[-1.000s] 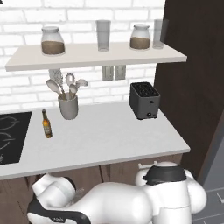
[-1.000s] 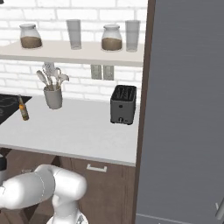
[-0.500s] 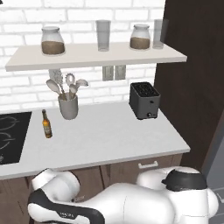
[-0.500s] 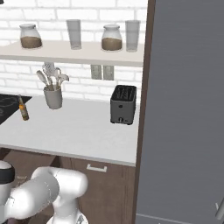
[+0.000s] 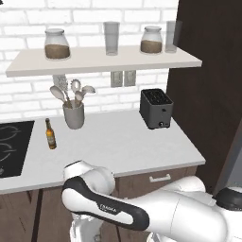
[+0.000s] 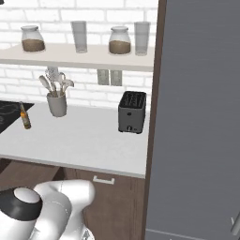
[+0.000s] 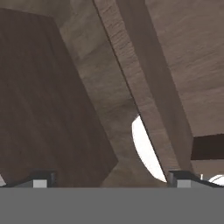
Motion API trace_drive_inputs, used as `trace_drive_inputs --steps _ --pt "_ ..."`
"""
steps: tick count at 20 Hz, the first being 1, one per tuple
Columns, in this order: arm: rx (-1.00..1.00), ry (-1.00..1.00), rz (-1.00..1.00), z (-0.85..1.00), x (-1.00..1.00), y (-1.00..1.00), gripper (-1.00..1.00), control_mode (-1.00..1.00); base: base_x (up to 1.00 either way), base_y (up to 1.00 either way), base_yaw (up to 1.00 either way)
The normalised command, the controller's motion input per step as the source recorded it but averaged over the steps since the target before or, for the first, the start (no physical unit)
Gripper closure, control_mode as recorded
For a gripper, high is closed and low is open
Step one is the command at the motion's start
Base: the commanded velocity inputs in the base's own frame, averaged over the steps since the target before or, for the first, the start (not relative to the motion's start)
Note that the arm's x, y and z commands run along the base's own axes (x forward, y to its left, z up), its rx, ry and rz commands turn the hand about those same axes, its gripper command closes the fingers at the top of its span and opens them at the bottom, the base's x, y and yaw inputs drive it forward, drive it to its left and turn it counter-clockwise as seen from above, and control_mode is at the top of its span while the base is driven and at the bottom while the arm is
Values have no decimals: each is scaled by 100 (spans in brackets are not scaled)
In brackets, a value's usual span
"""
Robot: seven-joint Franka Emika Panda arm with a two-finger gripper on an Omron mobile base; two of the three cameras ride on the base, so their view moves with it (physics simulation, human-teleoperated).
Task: Pick the peeler from the drawer and place it on the counter.
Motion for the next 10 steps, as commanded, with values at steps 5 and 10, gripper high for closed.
trace_drive_inputs --steps 5,10 --pt "-3 0 -38 -13 51 -9 -100 -100 0 0 0" --pt "-6 -12 -41 -3 57 36 -100 -100 0 0 0"
